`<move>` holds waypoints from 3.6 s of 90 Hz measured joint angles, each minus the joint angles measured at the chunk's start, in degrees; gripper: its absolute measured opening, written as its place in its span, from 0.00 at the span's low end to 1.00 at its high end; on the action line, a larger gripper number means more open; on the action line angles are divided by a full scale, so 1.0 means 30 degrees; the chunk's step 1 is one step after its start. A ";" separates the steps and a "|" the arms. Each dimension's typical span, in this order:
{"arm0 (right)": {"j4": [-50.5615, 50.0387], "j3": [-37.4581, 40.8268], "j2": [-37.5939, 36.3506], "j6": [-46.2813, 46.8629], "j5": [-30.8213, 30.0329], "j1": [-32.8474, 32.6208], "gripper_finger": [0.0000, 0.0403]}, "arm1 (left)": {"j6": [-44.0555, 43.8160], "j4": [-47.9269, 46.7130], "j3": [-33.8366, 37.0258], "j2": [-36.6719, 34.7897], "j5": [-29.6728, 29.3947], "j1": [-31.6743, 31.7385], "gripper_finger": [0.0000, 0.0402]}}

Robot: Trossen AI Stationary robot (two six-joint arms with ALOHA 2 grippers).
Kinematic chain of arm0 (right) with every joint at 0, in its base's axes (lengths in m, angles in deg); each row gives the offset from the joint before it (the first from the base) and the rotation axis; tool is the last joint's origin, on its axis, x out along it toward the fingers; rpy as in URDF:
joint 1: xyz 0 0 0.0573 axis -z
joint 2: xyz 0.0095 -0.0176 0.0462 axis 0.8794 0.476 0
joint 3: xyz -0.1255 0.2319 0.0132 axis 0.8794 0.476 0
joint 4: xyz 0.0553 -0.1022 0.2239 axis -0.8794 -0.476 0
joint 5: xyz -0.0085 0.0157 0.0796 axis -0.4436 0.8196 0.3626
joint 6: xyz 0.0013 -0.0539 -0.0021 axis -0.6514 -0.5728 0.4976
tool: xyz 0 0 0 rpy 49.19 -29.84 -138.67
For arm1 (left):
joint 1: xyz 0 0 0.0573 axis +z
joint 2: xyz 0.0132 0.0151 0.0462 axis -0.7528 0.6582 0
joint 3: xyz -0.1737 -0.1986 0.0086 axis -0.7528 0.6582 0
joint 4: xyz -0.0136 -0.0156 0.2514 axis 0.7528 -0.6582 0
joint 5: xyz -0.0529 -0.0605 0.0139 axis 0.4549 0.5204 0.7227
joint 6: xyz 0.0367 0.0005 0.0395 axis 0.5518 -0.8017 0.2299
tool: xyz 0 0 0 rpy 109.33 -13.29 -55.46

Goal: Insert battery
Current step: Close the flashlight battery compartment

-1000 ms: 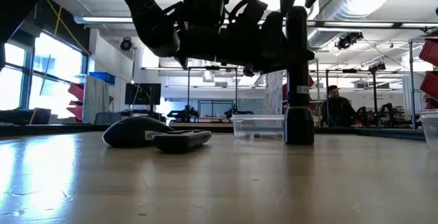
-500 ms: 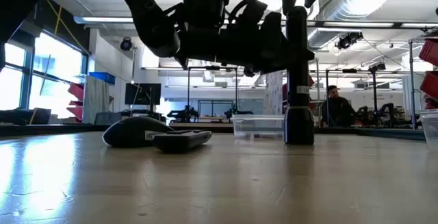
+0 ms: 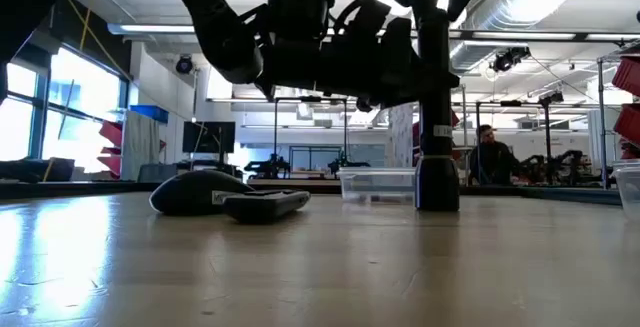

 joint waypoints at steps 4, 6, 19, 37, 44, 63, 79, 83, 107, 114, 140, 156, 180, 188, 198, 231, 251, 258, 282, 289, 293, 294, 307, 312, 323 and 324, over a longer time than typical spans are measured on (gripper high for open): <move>0.0021 0.0000 0.0000 -0.0007 0.0000 0.0000 0.44 | 0.0000 0.0000 0.0000 0.0000 0.0008 0.0000 0.36; 0.0041 0.0000 0.0000 -0.0007 0.0000 0.0000 0.44 | 0.0000 0.0000 0.0000 0.0000 0.0014 0.0000 0.36; 0.0071 0.0000 0.0000 0.0063 -0.0007 0.0000 0.37 | 0.0022 0.0000 0.0000 0.0000 0.0037 -0.0007 0.36; 0.0140 0.0000 -0.0007 0.0080 0.0029 0.0007 0.33 | 0.0015 0.0000 0.0000 0.0000 0.0035 -0.0007 0.36; 0.0149 0.0000 -0.0010 0.0090 0.0036 0.0000 0.33 | 0.0015 -0.0003 0.0000 0.0000 0.0037 -0.0007 0.36; 0.0135 -0.0044 0.0296 0.0444 0.0513 0.0051 0.32 | -0.0285 -0.0007 0.0007 0.0000 0.0307 -0.0004 0.36; 0.0200 -0.0044 0.0397 0.0466 0.0623 0.0036 0.32 | -0.1024 -0.0036 0.0007 0.0000 0.1042 0.0200 0.36; 0.0207 -0.0044 0.0405 0.0507 0.0619 0.0036 0.32 | -0.1186 -0.0044 0.0007 0.0000 0.1079 0.0262 0.36; 0.0251 -0.0044 0.0488 0.2446 0.0605 0.0123 0.32 | -0.1366 -0.0015 0.0015 0.0000 0.0734 0.0372 0.36; 0.0329 -0.0044 0.0621 0.3083 0.0587 0.0138 0.32 | -0.1447 -0.0148 0.0015 -0.0138 0.0650 0.0372 0.36; 0.0426 -0.0044 0.0918 0.5395 -0.0289 0.0109 0.32 | -0.1519 -0.0175 0.0015 -0.0284 0.0533 0.0493 0.36; 0.0345 -0.0044 0.0925 0.7137 -0.0802 0.0102 0.32 | -0.1538 -0.0204 0.0007 -0.0285 0.0576 0.0697 0.36; 0.0195 -0.0036 0.0947 1.0169 -0.0907 0.0039 0.32 | -0.1076 -0.0248 0.0000 -0.0291 0.0256 0.0801 0.36; 0.0173 -0.0029 0.0947 1.1332 -0.0940 -0.0115 0.32 | -0.0786 -0.0255 0.0000 -0.0291 0.0035 0.0794 0.36; 0.0149 -0.0022 0.0947 1.3099 -0.1160 -0.0409 0.32 | -0.0502 -0.0262 0.0000 -0.0291 -0.0164 0.0780 0.36; -0.0418 0.0015 0.0954 2.0208 -0.3522 -0.1295 0.32 | 0.1746 -0.2689 -0.1623 -0.0270 -0.1331 0.0748 0.36; -0.0375 0.0015 0.0954 2.4772 -0.3624 -0.1410 0.32 | 0.2009 -0.2726 -0.1639 -0.0270 -0.1026 0.0729 0.36; -0.0361 0.0015 0.0954 2.6644 -0.3650 -0.1391 0.32 | 0.1709 -0.2840 -0.1654 -0.0270 -0.0893 0.0740 0.36; -0.0434 0.0015 0.0969 3.0939 -0.4103 -0.1066 0.32 | 0.0145 -0.2849 -0.1668 -0.0270 -0.0911 0.0765 0.36; -0.0440 0.0008 0.0976 3.1690 -0.4380 -0.0879 0.32 | -0.0445 -0.2852 -0.1683 -0.0270 -0.0939 0.0772 0.36; -0.0445 0.0007 0.0976 3.1947 -0.4311 -0.0801 0.32 | -0.0632 -0.2866 -0.1683 -0.0270 -0.1047 0.0758 0.36; -0.0448 0.0008 0.0976 3.2037 -0.4281 -0.0772 0.32 | -0.0664 -0.2868 -0.1683 -0.0270 -0.1054 0.0756 0.36; -0.0492 0.0009 0.0976 3.2453 -0.4245 -0.0603 0.35 | -0.0803 -0.3008 -0.1696 -0.0270 -0.1029 0.0750 0.36; -0.0524 0.0029 0.0988 3.2467 -0.4185 -0.0597 0.38 | -0.0759 -0.3107 -0.1705 -0.0270 -0.1019 0.0743 0.36; -0.0860 0.0182 0.1290 3.2055 -0.3881 -0.0597 0.47 | -0.0772 -0.3367 -0.1719 -0.0299 -0.0942 0.0736 0.36; -0.0879 0.0182 0.1288 3.1960 -0.3876 -0.0597 0.48 | -0.0772 -0.3391 -0.1719 -0.0302 -0.0928 0.0736 0.36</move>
